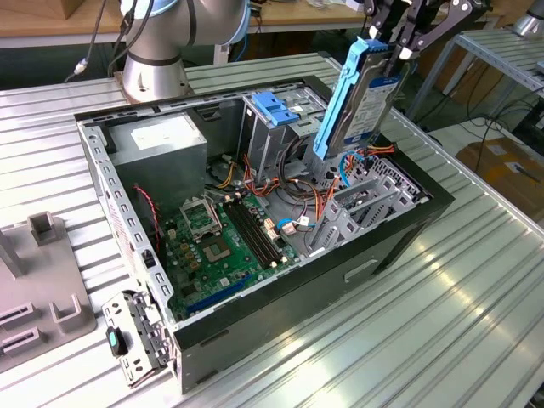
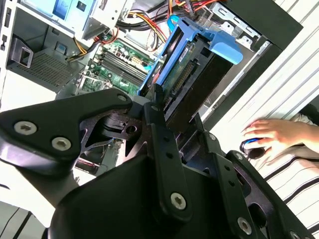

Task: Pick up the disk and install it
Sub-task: 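Pick up the disk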

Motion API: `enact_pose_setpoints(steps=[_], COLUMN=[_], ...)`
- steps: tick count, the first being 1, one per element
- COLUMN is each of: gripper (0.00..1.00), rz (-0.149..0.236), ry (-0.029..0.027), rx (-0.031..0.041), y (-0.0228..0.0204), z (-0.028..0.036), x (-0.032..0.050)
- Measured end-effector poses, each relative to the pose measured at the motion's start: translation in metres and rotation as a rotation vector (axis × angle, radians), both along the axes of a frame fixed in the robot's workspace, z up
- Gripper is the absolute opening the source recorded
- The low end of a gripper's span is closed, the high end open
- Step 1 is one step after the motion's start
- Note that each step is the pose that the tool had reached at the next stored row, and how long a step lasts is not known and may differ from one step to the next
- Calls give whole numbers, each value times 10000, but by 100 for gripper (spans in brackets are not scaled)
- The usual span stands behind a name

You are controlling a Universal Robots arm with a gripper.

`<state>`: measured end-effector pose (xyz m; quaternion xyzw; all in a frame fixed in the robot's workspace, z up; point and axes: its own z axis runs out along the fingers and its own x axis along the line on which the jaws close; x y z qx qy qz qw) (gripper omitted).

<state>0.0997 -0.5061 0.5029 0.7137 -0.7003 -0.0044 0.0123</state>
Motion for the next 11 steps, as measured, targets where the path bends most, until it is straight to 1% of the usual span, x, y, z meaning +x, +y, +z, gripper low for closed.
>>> enact_pose_setpoints(steps=[3, 5, 11], gripper=[35, 35, 35], rz=[0, 0, 0], ry=[0, 0, 0], rx=[1, 0, -1], y=[-74, -134, -214], z=[0, 0, 0], x=[0, 0, 0])
